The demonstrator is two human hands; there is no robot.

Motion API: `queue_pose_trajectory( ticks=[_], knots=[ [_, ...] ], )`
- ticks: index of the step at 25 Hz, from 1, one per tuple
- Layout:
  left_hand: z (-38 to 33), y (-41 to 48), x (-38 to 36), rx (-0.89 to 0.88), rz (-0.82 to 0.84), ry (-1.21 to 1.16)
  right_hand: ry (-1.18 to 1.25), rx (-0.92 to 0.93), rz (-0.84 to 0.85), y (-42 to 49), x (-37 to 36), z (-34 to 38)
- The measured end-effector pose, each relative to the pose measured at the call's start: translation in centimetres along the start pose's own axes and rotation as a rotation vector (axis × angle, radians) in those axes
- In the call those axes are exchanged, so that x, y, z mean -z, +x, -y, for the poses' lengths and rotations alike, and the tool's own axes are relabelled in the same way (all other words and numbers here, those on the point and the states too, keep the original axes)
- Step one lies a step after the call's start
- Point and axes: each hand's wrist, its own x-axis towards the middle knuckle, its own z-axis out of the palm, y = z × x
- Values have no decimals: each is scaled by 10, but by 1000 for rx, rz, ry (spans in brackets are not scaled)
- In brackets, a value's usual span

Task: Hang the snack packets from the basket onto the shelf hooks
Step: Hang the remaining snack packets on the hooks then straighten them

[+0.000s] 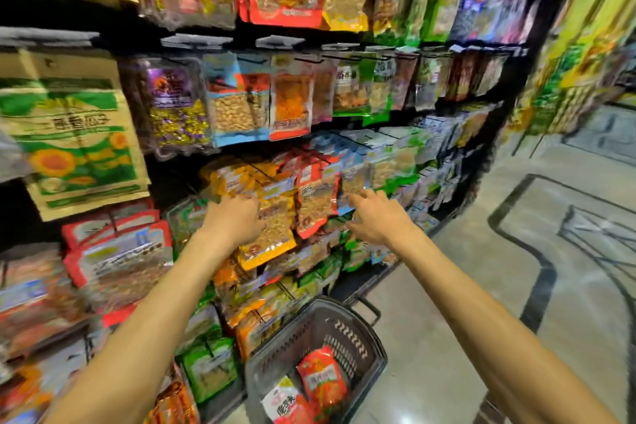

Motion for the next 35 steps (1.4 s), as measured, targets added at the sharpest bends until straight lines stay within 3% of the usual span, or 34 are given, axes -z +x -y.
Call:
queue_pose_trajectory(
  ticks=[6,15,22,29,35],
  knots=[
    [-42,49,-33,39,49,-11,50,47,35,45,-41,-53],
    [-96,92,-115,312,277,21,54,323,214,114,-172,-91],
    [-160,95,-197,549,367,-110,10,556,340,183,-243,-132],
    [-195,69,-300,660,592,-268,-40,609,597,182,-341,-134],
    [-203,64,-405,767,702,-335,-30,641,647,187,-433,-100]
  ],
)
